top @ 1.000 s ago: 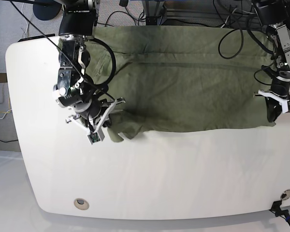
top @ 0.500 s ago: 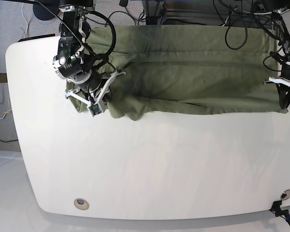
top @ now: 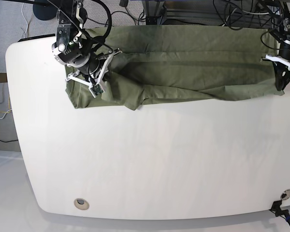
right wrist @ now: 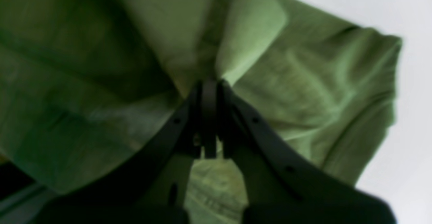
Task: Fold the T-shirt properly
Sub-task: 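Fold the grasped edge over toward the hem with both grippers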
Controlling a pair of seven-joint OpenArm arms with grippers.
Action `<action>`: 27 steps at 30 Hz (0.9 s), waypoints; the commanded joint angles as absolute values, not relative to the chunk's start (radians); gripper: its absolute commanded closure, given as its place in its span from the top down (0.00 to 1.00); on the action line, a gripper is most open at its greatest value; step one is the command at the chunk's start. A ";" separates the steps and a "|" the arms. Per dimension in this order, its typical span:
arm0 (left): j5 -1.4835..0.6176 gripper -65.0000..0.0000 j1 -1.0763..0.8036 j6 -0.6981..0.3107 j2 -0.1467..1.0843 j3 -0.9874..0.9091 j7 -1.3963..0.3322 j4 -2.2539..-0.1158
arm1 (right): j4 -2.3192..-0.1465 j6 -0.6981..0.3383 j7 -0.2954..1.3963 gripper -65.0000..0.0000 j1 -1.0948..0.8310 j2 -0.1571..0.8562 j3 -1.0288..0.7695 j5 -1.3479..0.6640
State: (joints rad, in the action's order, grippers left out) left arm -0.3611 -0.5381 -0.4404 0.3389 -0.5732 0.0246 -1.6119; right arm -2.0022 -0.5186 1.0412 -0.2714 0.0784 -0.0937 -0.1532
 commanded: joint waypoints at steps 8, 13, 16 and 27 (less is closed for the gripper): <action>-0.372 0.00 -0.581 -0.438 0.364 -0.585 0.051 -1.627 | -2.025 -0.578 1.026 0.00 -0.309 0.124 -0.186 -0.162; -0.375 0.00 -0.598 -0.438 0.406 -0.628 -0.033 -1.633 | -2.026 -0.581 1.026 0.00 -0.335 0.150 -0.185 -0.162; -0.371 0.00 -0.596 -0.440 0.412 -0.656 -0.076 -1.633 | -2.026 -0.582 1.026 0.00 -0.352 0.168 -0.185 -0.162; -0.367 0.00 -0.613 -0.440 0.456 -0.638 -0.084 -1.604 | -2.022 -0.582 1.023 0.00 -0.357 0.170 -0.182 -0.162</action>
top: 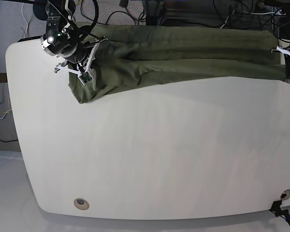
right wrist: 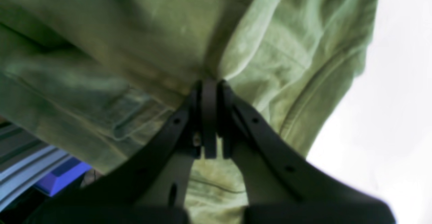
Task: Fold the T-shirt properly
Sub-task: 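Fold the grasped edge over toward the hem with both grippers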
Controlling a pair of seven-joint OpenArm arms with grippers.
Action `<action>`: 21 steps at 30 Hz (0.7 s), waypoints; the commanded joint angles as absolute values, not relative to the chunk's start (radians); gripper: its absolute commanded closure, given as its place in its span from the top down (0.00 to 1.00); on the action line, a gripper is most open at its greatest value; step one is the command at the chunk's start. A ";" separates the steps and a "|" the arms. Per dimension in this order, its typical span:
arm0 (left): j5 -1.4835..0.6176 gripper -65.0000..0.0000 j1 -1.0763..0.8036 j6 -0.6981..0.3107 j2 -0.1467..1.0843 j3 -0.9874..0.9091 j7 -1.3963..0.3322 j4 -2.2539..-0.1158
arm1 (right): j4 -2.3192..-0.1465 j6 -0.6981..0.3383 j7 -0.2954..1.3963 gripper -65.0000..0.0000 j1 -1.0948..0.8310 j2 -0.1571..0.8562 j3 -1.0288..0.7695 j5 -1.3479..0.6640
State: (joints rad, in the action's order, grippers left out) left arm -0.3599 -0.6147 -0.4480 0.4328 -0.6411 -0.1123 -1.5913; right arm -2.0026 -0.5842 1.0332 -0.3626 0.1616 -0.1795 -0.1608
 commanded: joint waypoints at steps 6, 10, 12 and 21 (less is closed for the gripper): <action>-0.367 0.00 -0.608 -0.440 0.489 -0.581 -0.289 -1.604 | -2.018 -0.582 1.023 0.00 -0.360 0.170 -0.182 -0.159; -0.367 0.00 -0.608 -0.440 0.490 -0.579 -0.383 -1.604 | -2.018 -0.579 1.023 0.00 -0.360 0.170 -0.182 -0.157; -0.367 0.22 -0.608 -0.440 0.490 -0.582 -0.417 -1.604 | -2.006 -0.576 1.023 0.00 -0.360 0.170 -0.180 -0.157; -0.377 0.54 -0.607 -0.438 0.515 -0.596 -0.539 -1.613 | -1.998 -0.575 1.021 0.37 -0.358 0.170 -0.180 -0.157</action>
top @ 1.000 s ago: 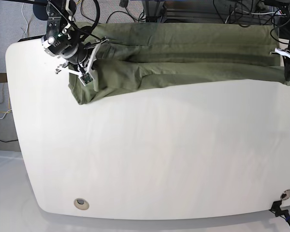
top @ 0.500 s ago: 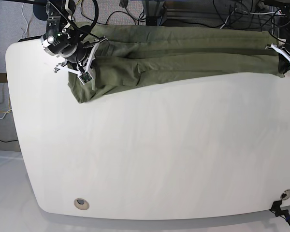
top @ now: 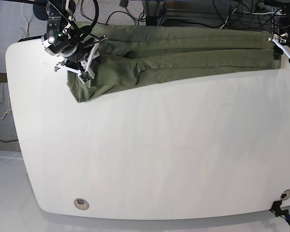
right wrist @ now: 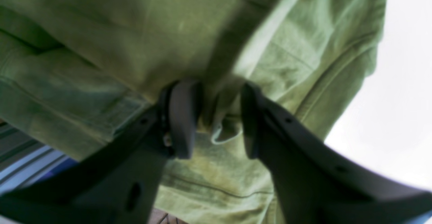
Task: Fold the T-shirt properly
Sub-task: 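Fold the grasped edge over toward the hem with both grippers, then lower the folded edge onto the shirt and release both grippers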
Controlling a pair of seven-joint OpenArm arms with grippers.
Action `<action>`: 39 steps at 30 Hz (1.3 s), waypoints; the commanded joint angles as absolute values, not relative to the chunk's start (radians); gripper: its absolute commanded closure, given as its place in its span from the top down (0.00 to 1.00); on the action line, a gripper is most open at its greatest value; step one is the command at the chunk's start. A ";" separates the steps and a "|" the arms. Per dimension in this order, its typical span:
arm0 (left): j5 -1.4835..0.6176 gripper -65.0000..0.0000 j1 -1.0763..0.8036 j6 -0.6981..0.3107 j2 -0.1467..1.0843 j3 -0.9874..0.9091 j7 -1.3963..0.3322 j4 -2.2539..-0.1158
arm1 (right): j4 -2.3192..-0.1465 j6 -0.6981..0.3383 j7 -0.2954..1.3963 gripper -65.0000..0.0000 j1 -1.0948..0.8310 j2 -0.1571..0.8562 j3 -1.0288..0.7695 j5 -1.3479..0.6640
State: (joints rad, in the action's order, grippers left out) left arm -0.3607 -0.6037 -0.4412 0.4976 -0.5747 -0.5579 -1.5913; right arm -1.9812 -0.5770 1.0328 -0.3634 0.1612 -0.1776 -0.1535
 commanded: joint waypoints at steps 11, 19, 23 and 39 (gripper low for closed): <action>-0.444 0.53 -0.601 -0.682 0.403 -0.737 -0.587 -1.767 | -1.998 -0.575 1.018 0.37 -0.344 0.165 -0.179 -0.162; -0.358 0.10 -0.610 -0.698 0.348 -0.657 -0.619 -1.745 | -1.998 -0.575 1.018 0.37 -0.335 0.163 -0.179 -0.162; -0.318 0.08 -0.607 -0.698 0.335 -0.641 -0.616 -1.696 | -1.998 -0.575 1.018 0.37 -0.335 0.163 -0.179 -0.162; -0.127 0.08 -0.320 -0.698 0.361 -0.504 -0.619 -1.409 | -1.986 -0.575 1.020 0.36 -0.283 0.137 -0.185 -0.156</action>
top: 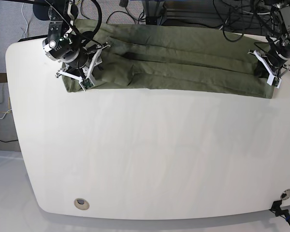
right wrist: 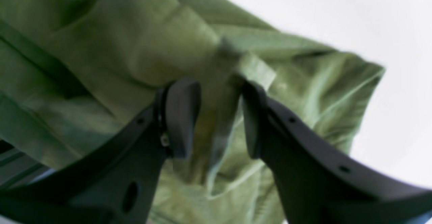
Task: Fold the T-shirt properly
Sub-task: 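Lower the folded edge onto the shirt and release both grippers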
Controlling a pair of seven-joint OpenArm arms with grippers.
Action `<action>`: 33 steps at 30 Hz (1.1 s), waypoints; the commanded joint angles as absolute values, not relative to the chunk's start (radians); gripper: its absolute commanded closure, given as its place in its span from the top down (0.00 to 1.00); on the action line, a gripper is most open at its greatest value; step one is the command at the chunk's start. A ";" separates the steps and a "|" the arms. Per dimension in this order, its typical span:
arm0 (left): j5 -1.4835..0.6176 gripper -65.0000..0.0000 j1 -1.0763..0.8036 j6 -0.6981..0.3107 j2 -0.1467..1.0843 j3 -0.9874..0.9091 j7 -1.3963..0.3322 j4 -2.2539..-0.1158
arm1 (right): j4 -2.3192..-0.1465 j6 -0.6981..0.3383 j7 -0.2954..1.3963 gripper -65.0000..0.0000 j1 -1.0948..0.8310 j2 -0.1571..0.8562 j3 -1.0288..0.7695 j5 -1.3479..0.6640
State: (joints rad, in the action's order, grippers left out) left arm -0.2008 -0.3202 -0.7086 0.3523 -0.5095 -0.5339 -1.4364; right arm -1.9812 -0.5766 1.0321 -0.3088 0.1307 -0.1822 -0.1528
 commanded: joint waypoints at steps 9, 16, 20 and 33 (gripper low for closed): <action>-0.127 0.08 -0.283 -0.698 0.364 -0.509 -0.618 -1.379 | -1.799 -0.575 1.007 0.36 -0.131 0.137 -0.182 -0.156; -0.130 0.08 -0.286 -0.698 0.364 -0.512 -0.616 -1.379 | -1.837 -0.575 1.018 0.36 -0.087 0.137 -0.180 -0.162; -0.130 0.08 -0.286 -0.698 0.364 -0.512 -0.615 -1.379 | -2.008 -0.581 1.087 0.36 -0.107 0.104 -0.180 -0.163; -0.130 0.08 -0.285 -0.698 0.364 -0.510 -0.613 -1.380 | -2.017 -0.630 1.075 0.00 -0.340 0.077 -0.186 -0.163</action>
